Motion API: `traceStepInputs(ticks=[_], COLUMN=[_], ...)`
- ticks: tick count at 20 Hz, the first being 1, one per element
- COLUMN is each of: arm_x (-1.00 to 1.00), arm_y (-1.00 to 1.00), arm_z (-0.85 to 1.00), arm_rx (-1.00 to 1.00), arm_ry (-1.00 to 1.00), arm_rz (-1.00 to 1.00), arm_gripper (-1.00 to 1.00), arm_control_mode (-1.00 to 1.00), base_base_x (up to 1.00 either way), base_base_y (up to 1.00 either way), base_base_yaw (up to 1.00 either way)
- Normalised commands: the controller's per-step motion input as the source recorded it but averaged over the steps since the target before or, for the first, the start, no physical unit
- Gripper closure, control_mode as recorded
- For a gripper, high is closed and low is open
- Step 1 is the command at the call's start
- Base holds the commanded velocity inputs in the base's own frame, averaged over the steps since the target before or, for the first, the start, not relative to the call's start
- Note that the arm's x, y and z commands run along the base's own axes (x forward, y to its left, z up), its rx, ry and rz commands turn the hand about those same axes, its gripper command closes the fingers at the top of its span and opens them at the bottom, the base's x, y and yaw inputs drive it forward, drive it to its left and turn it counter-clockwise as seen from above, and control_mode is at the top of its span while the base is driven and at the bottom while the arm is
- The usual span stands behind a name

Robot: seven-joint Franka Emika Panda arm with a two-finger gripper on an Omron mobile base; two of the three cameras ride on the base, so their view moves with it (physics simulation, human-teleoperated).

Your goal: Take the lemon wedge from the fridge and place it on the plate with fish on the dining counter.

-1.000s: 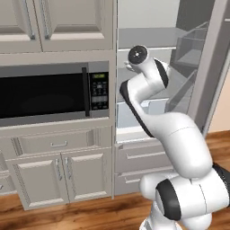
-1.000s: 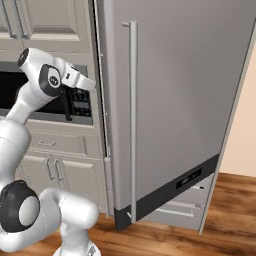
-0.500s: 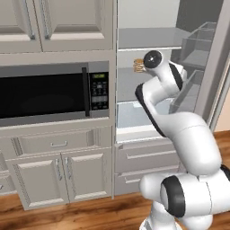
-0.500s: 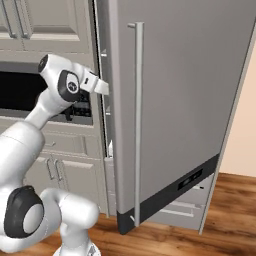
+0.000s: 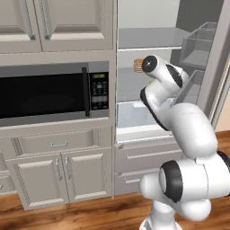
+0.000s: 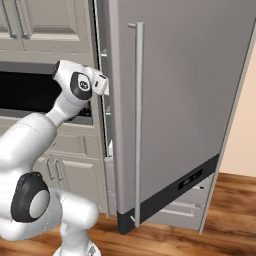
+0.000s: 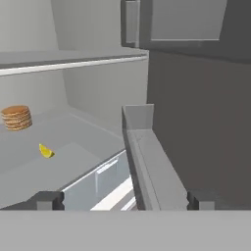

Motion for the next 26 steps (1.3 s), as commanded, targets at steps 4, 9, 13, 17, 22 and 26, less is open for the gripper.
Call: traceStepInputs(ticks=[4, 9, 13, 17, 22, 26], arm_x=[0.36, 0.05, -0.26, -0.76, -0.97, -0.68], arm_y=[-0.29, -0.41, -0.64, -0.85, -0.97, -1.00], arm_z=[-0.03, -0.10, -0.16, -0.16, -0.13, -0.17], arm_rx=[-0.01, -0.04, -0.01, 0.00, 0.00, 0.00], arm_ry=[0.00, 0.01, 0.02, 0.01, 0.01, 0.01], arm_rz=[0.00, -0.04, -0.18, -0.35, -0.49, -0.48], arm_gripper=[-1.00, -1.00, -1.00, -1.00, -1.00, -1.00], arm_control_mode=[-1.00, -1.00, -1.00, -1.00, -1.00, -1.00], base_base_x=[0.00, 0.00, 0.00, 0.00, 0.00, 0.00], base_base_y=[0.00, 0.00, 0.00, 0.00, 0.00, 0.00], base_base_yaw=[0.00, 0.00, 0.00, 0.00, 0.00, 0.00])
